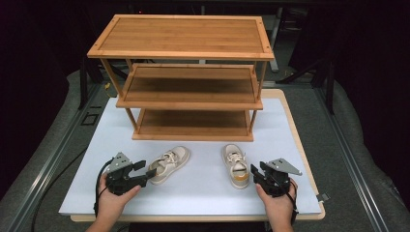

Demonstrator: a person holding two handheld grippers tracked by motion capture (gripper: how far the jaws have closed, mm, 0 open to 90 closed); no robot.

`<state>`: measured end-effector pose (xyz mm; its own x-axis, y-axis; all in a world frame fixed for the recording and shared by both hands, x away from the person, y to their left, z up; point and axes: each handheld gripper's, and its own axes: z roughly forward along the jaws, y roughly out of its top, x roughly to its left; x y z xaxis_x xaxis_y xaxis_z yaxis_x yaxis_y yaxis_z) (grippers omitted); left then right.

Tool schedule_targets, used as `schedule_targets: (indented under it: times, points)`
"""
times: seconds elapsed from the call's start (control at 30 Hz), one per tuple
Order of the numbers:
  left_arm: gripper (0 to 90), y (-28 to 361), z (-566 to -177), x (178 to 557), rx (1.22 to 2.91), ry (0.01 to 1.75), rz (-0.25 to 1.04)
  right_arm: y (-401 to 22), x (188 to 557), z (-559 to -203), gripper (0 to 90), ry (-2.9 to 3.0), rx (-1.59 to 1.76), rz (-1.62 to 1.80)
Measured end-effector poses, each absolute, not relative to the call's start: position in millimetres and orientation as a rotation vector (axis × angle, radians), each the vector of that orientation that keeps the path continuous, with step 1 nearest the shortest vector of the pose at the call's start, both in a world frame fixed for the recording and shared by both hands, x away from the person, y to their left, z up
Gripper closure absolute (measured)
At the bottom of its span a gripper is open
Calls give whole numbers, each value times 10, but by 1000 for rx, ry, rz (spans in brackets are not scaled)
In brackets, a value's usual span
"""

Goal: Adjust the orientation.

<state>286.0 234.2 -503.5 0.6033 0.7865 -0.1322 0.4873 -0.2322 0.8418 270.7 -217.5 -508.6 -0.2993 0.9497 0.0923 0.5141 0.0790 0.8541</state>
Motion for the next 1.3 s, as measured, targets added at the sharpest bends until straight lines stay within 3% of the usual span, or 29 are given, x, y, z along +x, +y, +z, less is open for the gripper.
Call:
schedule_targets:
  times: [0.57, 0.87, 1.3]
  points:
    - [445, 2264, -5106, 3263, 1922, 1055, 355, -2009, 2956, -5207, 538, 1974, 1485, 1290]
    - [540, 2175, -5151, 3309, 1960, 1032, 266, -2044, 3021, -5245, 613, 1969, 1613, 1345]
    - [524, 2128, -5158, 3236, 1932, 1047, 167, -1667, 2932, -5211, 617, 2092, 1555, 1338]
